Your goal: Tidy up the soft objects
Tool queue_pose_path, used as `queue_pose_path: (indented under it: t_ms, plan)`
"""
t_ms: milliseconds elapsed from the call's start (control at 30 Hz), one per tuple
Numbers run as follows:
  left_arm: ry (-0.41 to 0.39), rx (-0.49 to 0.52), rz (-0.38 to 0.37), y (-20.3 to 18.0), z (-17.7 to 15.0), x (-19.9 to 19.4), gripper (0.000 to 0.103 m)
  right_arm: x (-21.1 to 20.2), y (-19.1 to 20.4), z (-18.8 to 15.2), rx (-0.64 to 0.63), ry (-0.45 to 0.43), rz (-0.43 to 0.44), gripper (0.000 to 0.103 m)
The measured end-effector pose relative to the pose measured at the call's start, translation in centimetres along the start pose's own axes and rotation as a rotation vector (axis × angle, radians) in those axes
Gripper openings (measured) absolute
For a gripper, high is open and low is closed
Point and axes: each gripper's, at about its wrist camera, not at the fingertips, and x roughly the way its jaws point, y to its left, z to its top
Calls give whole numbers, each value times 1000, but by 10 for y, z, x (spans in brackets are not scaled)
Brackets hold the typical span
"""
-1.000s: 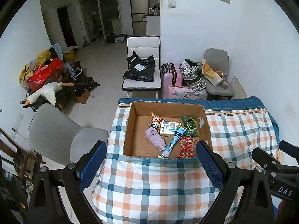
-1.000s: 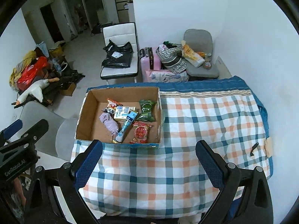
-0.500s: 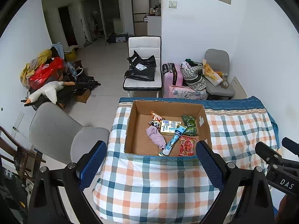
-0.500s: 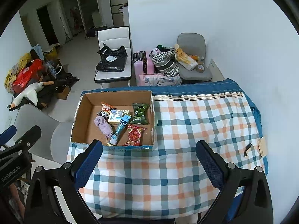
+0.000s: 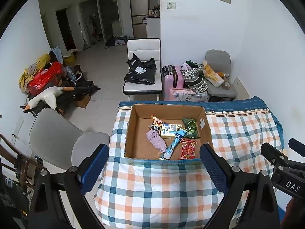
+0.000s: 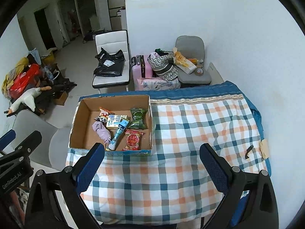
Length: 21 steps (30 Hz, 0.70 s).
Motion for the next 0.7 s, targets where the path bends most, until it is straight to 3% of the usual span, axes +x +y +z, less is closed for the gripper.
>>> queue_pose_path:
  t_ms: [700]
  plan:
    - [-5, 4, -3, -2, 2, -2, 98, -3, -3, -1, 5, -3, -4, 101]
